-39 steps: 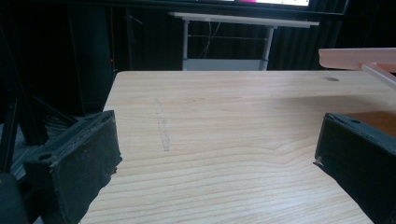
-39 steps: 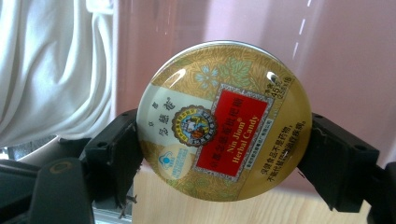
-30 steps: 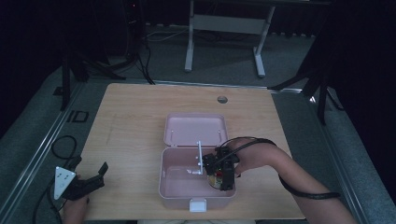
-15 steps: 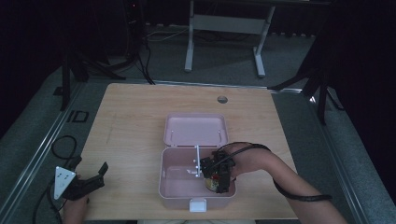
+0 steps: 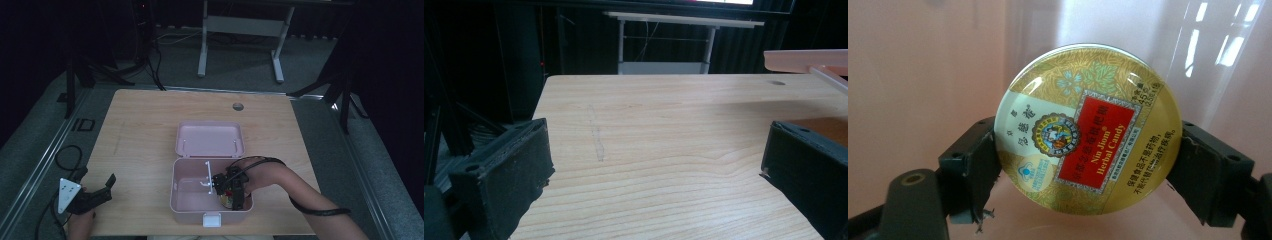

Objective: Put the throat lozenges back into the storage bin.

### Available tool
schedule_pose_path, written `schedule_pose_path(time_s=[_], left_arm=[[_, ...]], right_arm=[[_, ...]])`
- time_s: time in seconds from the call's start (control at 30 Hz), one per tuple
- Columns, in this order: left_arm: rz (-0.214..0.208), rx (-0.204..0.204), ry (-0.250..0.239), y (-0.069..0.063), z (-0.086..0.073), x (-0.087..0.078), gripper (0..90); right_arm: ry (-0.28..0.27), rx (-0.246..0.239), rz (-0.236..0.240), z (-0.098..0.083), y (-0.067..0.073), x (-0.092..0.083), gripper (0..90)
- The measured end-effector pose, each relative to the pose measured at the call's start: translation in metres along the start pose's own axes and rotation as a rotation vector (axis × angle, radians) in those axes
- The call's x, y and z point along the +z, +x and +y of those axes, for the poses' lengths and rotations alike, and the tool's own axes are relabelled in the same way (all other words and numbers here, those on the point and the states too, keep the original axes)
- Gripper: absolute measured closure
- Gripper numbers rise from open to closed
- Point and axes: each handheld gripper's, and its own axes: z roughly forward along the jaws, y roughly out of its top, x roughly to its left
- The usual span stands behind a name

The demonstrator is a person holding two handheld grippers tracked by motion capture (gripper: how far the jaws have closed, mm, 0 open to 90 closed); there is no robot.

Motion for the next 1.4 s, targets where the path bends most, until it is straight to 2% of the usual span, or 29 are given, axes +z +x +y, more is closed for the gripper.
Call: schedule_pose_path(time_s=[0.3, 0.47, 0.63, 0.87, 0.93, 0.97, 1.13, 1.23, 1.4], left_arm=[[-0.002, -0.001, -0.001, 0.0, 0.0, 0.0, 0.3], [-0.003, -0.001, -0.001, 0.0, 0.0, 0.0, 0.3], [-0.002, 0.0, 0.0, 0.0, 0.0, 0.0, 0.3], [-0.001, 0.0, 0.0, 0.0, 0.0, 0.0, 0.3], [-0.001, 0.0, 0.0, 0.0, 0.0, 0.0, 0.3], [-0.001, 0.0, 0.001, 0.0, 0.0, 0.0, 0.3], [-0.001, -0.002, 0.0, 0.0, 0.0, 0.0, 0.3], [-0.001, -0.002, -0.001, 0.0, 0.0, 0.0, 0.3], [0.0, 0.0, 0.003, 0.0, 0.0, 0.0, 0.3]], right_arm=[[0.042, 0.028, 0.024, 0.002, -0.002, 0.009, 19.2], [0.031, 0.032, 0.023, 0.001, -0.003, 0.012, 13.8], [0.0, 0.027, 0.021, -0.001, -0.002, 0.004, 13.6], [-0.131, 0.042, -0.02, -0.014, 0.001, -0.025, 12.9], [-0.152, 0.045, -0.033, -0.017, 0.002, -0.03, 12.9], [-0.202, 0.055, -0.051, -0.024, 0.002, -0.041, 12.8], [-0.316, 0.074, -0.104, -0.047, 0.006, -0.068, 12.8], [-0.36, 0.094, -0.125, -0.064, 0.008, -0.078, 12.8], [-0.419, 0.166, -0.16, -0.102, 0.01, -0.083, 13.0]])
